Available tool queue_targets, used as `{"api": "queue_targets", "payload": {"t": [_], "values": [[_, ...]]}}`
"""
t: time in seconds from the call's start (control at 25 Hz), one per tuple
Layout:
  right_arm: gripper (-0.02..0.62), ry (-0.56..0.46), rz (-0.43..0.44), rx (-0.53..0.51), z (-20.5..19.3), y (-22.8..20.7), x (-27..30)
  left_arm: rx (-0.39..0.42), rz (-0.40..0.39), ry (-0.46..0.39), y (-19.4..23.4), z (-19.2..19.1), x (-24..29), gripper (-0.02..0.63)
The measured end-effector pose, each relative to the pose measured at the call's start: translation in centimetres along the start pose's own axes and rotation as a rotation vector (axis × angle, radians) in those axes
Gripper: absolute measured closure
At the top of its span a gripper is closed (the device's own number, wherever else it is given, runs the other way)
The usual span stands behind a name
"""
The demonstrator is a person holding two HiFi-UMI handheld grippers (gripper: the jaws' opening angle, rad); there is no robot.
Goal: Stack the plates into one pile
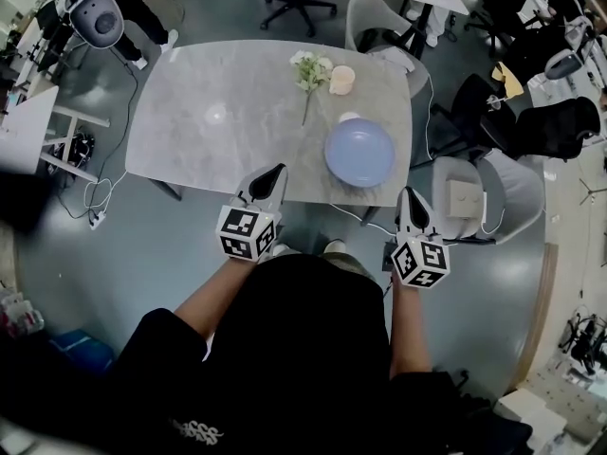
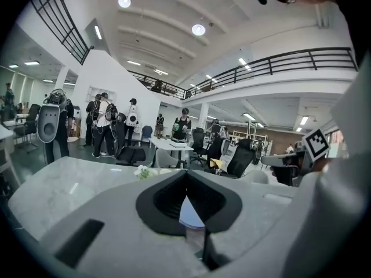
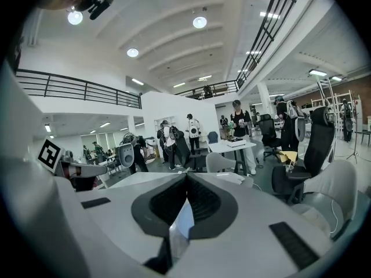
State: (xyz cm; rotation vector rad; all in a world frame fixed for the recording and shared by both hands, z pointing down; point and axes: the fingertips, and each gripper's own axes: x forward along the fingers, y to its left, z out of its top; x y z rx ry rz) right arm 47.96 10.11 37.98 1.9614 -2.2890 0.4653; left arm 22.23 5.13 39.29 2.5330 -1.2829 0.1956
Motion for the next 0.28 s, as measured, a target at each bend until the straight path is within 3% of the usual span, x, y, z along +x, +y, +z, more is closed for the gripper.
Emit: {"api": "queue_targets", "payload": {"t": [0.28], "values": [[0.583, -0.025, -0.046, -0.113, 1.2, 1.4, 0.6, 0.020, -0.031, -0.016, 0.4, 0.0, -0.2, 0.591]]}}
